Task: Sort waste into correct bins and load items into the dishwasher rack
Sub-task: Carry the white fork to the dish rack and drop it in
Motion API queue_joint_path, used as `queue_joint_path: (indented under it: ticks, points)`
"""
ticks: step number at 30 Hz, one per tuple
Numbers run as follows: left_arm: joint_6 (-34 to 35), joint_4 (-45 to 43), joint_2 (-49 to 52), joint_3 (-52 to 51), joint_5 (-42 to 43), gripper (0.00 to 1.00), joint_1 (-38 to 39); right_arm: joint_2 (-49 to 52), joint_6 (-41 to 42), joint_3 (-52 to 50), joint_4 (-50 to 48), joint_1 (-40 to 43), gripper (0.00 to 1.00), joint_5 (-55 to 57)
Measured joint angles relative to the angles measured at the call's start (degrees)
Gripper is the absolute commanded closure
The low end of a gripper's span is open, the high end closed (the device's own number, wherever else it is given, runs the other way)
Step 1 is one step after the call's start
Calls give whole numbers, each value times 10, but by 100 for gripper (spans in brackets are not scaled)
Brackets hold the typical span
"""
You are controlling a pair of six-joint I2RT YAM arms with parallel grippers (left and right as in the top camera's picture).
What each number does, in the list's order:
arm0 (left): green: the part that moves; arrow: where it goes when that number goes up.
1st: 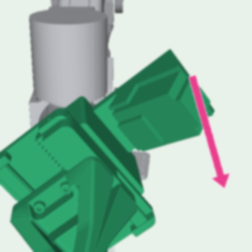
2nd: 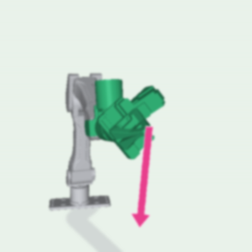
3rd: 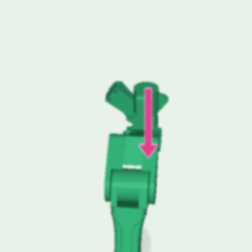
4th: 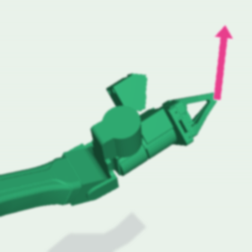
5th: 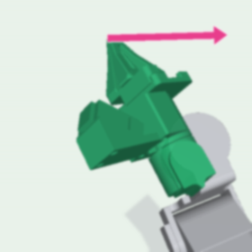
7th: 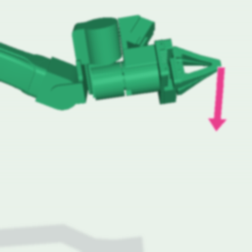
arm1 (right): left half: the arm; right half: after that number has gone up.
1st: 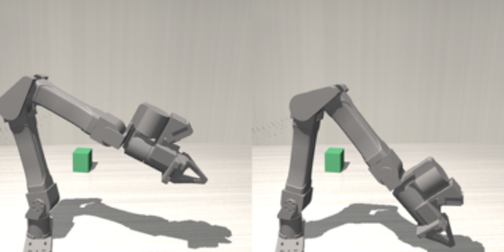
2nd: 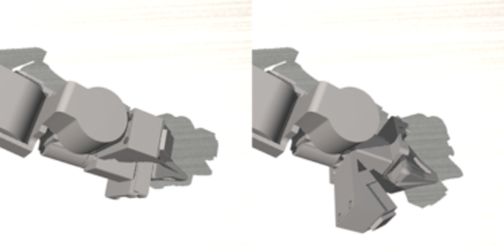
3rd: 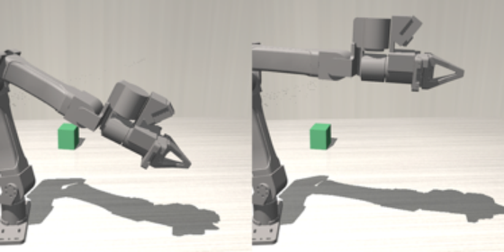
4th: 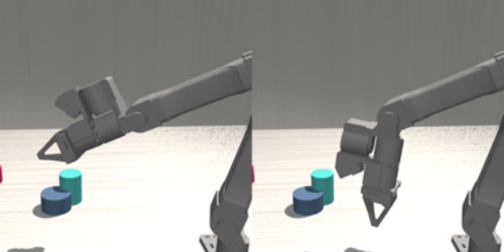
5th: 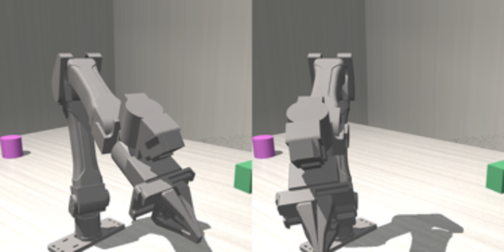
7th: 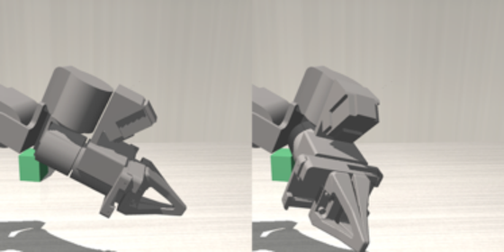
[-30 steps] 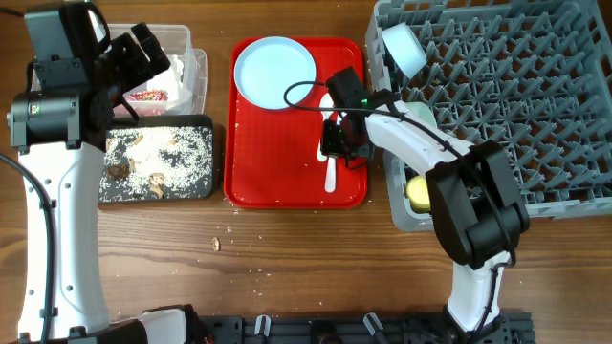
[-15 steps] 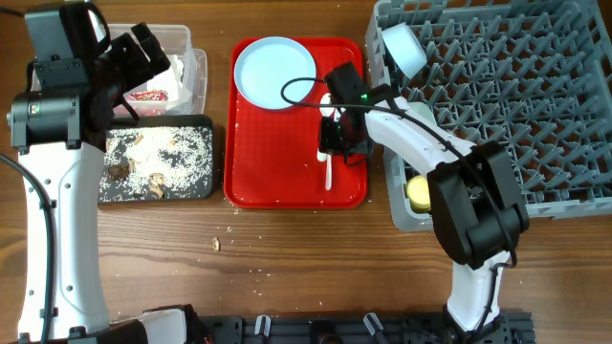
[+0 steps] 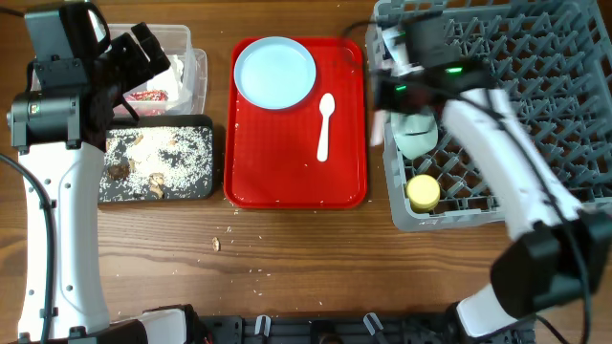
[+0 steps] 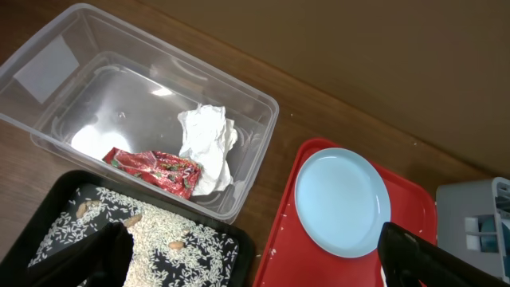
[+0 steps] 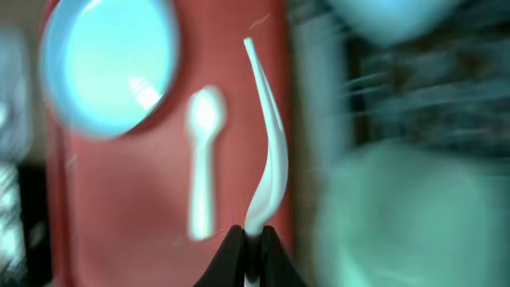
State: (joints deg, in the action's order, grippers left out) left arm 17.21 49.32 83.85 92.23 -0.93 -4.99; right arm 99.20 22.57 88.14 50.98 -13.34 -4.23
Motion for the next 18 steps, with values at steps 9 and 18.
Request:
queue_joint_path:
  ticks: [9, 18]
  points:
    - [0, 0, 0, 0, 0, 0, 0, -9, -96, 0, 1, 147, 96, 68]
    - [0, 0, 0, 0, 0, 0, 0, -9, -176, 0, 3, 173, 92, 115]
